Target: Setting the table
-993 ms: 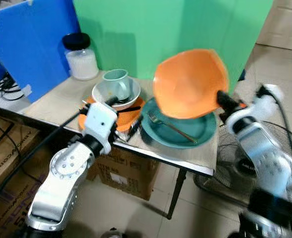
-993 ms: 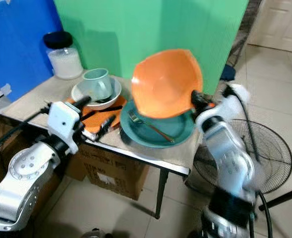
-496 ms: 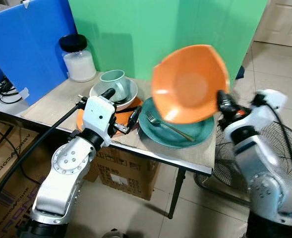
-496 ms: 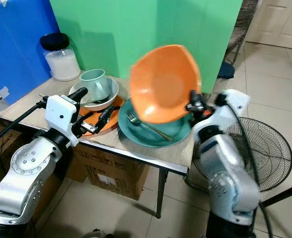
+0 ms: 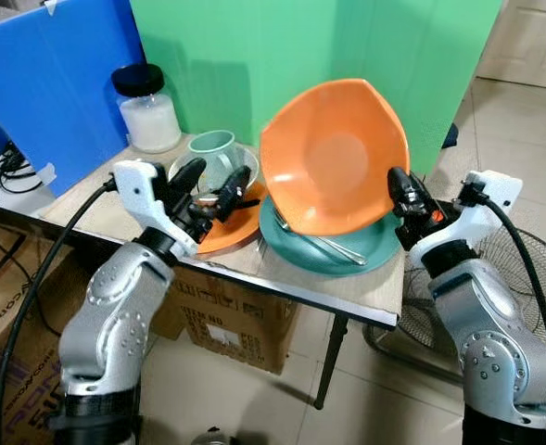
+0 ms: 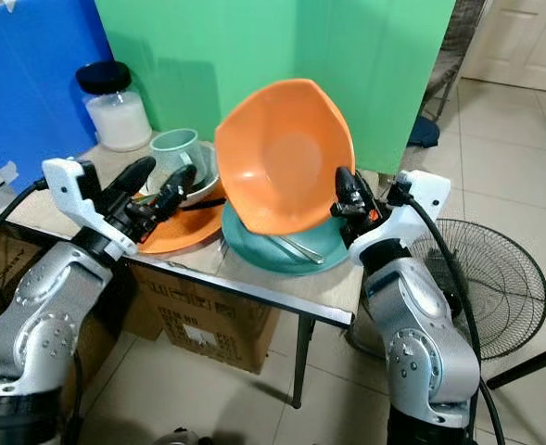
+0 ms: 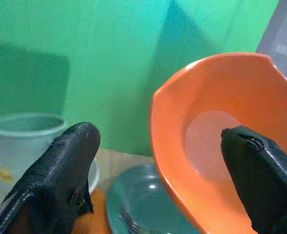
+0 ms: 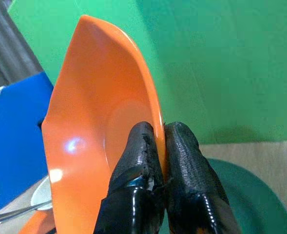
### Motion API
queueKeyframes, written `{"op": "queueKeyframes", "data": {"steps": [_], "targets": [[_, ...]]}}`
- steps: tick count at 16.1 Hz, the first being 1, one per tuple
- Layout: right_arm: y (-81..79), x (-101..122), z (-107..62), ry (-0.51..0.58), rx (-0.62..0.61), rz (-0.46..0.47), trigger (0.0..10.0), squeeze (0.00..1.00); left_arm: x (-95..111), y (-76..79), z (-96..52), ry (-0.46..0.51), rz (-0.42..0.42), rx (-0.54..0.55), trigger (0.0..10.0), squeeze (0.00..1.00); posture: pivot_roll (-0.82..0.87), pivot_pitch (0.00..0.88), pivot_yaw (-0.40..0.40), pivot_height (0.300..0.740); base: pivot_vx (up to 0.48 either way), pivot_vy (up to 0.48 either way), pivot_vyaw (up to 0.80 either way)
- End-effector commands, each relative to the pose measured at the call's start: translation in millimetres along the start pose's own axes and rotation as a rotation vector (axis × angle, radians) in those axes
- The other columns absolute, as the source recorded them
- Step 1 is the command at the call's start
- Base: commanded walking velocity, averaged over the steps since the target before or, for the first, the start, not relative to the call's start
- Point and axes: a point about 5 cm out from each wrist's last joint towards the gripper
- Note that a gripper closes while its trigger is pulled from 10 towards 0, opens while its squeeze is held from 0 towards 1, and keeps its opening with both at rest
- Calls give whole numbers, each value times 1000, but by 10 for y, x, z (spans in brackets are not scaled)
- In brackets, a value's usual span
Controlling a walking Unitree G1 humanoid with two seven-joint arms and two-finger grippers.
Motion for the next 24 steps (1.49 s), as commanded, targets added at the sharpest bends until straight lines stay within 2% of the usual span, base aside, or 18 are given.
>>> {"op": "queueKeyframes", "data": {"steps": [1, 2, 3, 4, 8, 9, 11, 17, 24], "targets": [[-108, 133, -9, 76, 64, -2, 10000, 0, -7, -14, 10, -15, -44, -24, 10000, 1000, 37, 0, 47, 740, 0, 0, 0], [-128, 140, -13, 82, 83, 3, 10000, 0, -38, 8, 29, -45, -106, -84, 10000, 914, 38, 0, 47, 740, 0, 0, 0], [-164, 142, -17, 83, 113, 6, 10000, 0, -82, 13, 50, -88, -128, -122, 10000, 212, 37, 0, 48, 740, 0, 0, 0], [-201, 141, -22, 82, 144, 8, 10000, 0, -119, 10, 66, -126, -127, -158, 10000, 0, 35, 0, 50, 740, 0, 0, 0], [-274, 125, -43, 71, 214, -2, 10000, 0, -217, -117, 193, -206, -145, -144, 10000, 0, 31, 0, 53, 740, 0, 0, 0], [-283, 126, -49, 69, 222, -18, 10000, 0, -193, -125, 246, -183, -199, -146, 3294, 0, 30, 0, 57, 740, 0, 0, 0], [-296, 128, -58, 70, 233, -20, 10000, 0, -178, -133, 291, -176, -214, -153, 0, 0, 28, 0, 59, 740, 0, 0, 0], [-296, 129, -59, 73, 231, -31, 10000, 0, -195, -55, 324, -185, -200, -196, 0, 0, 29, 0, 61, 740, 0, 0, 0], [-312, 125, -49, 69, 240, -32, 10000, 0, -173, -144, 339, -170, -200, -129, 0, 0, 32, 0, 57, 740, 0, 0, 0]]}}
Point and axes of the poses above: a point about 5 cm out from each wrist's last joint towards the gripper, its own z axis pointing out of the wrist towards the gripper, its own x axis along the axis of the wrist's last joint, y = z × x, and after that the axes turned 3 degrees about z, right-handed
